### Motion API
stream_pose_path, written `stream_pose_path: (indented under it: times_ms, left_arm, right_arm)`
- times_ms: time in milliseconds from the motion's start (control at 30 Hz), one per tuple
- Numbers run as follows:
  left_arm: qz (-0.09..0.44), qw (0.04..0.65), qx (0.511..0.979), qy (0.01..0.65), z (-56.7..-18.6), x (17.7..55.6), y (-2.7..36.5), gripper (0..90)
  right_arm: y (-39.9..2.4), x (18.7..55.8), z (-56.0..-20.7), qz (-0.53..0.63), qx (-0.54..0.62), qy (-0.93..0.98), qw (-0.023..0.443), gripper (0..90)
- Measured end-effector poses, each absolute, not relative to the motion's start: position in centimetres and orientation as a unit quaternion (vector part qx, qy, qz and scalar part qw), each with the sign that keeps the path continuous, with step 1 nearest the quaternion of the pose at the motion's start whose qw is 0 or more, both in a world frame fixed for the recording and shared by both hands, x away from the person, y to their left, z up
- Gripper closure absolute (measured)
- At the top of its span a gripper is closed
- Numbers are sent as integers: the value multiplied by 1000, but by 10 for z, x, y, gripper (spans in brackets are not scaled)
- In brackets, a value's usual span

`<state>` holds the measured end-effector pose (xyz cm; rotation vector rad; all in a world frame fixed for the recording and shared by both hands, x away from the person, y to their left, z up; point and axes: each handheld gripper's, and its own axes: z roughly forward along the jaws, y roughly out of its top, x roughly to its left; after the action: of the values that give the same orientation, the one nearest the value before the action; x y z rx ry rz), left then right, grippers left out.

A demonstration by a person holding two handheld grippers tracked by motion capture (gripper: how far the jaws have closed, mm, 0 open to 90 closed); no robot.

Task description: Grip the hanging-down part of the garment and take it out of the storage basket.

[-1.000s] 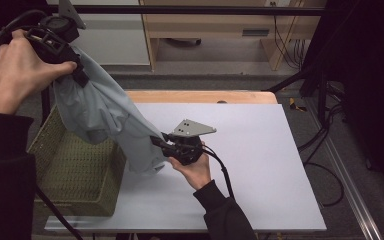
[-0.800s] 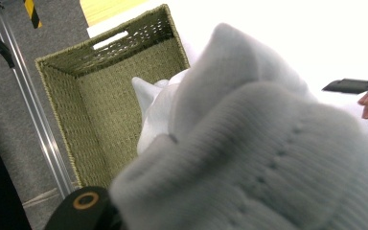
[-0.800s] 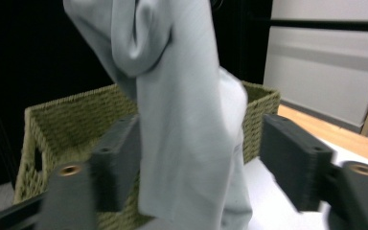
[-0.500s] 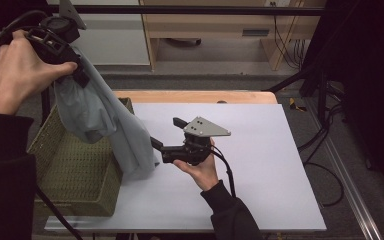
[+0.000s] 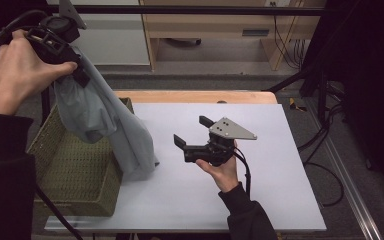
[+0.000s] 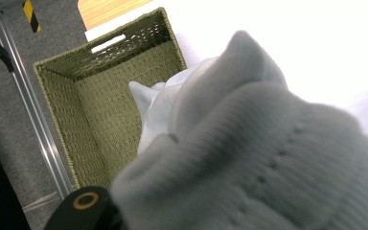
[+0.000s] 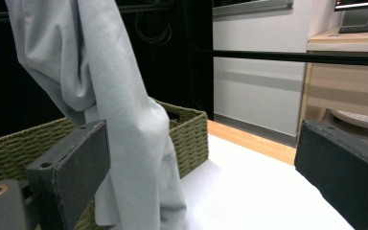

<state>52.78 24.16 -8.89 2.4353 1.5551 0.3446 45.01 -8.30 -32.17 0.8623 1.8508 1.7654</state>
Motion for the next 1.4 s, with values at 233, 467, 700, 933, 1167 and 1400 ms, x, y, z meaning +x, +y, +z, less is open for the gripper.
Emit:
stream_pose_path:
  times_ms: [233,467,700,933,1167,1400]
  left_arm:
    - [116,118,832,529,-91,528,241,762]
    - [116,121,832,529,-92,528,244,761]
    - [116,122,831,530,-93,528,246,761]
    - [116,122,832,529,-92,526,245,761]
    - [115,123,832,528,-93,527,245,761]
    - [113,122,831,530,-91,525,249,761]
  right_arm:
    - [-107,438,-327,632,318,668,231,47]
    - [-130,427,-335,626,340,655,253,23]
    - [-148,412,-345,618,349,653,265,16]
    - [-167,399,-358,607,365,650,276,12]
    - [-183,390,-369,602,379,641,288,13]
    - [-193,382,-382,593,387,640,296,10]
